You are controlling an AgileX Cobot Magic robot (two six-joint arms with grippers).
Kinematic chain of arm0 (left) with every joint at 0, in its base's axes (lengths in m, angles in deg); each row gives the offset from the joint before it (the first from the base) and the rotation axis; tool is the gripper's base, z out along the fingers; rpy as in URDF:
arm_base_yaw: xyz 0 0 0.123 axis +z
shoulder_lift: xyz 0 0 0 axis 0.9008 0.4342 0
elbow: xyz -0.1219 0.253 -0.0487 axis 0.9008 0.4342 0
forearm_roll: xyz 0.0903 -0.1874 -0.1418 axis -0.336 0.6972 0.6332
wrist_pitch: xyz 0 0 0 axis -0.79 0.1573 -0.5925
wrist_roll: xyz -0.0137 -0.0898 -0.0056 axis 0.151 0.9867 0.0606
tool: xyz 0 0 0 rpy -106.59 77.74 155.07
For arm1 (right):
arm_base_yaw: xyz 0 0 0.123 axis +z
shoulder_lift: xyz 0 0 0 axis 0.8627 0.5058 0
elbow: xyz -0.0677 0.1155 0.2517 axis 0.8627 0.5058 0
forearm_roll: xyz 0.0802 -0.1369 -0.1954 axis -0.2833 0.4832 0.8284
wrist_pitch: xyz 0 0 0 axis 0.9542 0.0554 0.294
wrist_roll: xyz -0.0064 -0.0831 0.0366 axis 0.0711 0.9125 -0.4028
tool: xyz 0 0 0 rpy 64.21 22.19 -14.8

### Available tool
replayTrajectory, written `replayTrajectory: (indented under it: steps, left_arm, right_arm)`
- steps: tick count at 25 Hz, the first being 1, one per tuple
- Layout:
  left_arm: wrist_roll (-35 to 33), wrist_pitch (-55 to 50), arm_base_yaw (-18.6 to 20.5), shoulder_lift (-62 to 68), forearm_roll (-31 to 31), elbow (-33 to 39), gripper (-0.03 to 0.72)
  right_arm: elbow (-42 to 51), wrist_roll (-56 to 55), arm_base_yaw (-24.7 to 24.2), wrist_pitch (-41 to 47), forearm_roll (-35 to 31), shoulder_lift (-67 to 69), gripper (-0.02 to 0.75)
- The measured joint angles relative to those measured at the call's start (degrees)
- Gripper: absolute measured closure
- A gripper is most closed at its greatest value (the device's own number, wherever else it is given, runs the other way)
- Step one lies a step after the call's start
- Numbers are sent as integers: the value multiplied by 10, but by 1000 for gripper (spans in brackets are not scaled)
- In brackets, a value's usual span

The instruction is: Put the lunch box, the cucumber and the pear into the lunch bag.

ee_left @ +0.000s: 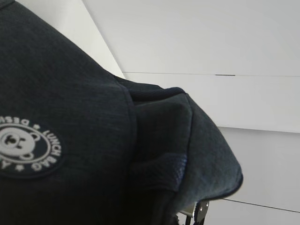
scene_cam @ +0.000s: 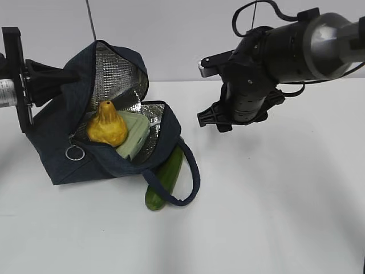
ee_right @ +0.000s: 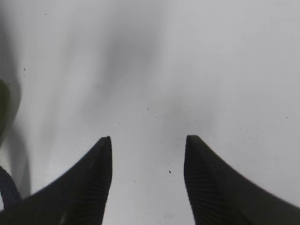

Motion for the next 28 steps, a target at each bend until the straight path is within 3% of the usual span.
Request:
replayTrajectory:
  steps: [6,12,21,28]
  left_arm:
    - [0,0,0,0,0,0,686]
    - [0,0,0,0,0,0,686]
    - [0,0,0,0,0,0,686]
    - [0,0,0,0,0,0,686]
  right_arm:
    - [0,38,-31,-17,-50,0,346]
    - [0,202,-63,-52,-201,0,346]
    - [0,447,-69,-50,-421,0,346]
    - [0,520,-73,-25,-474,0,346]
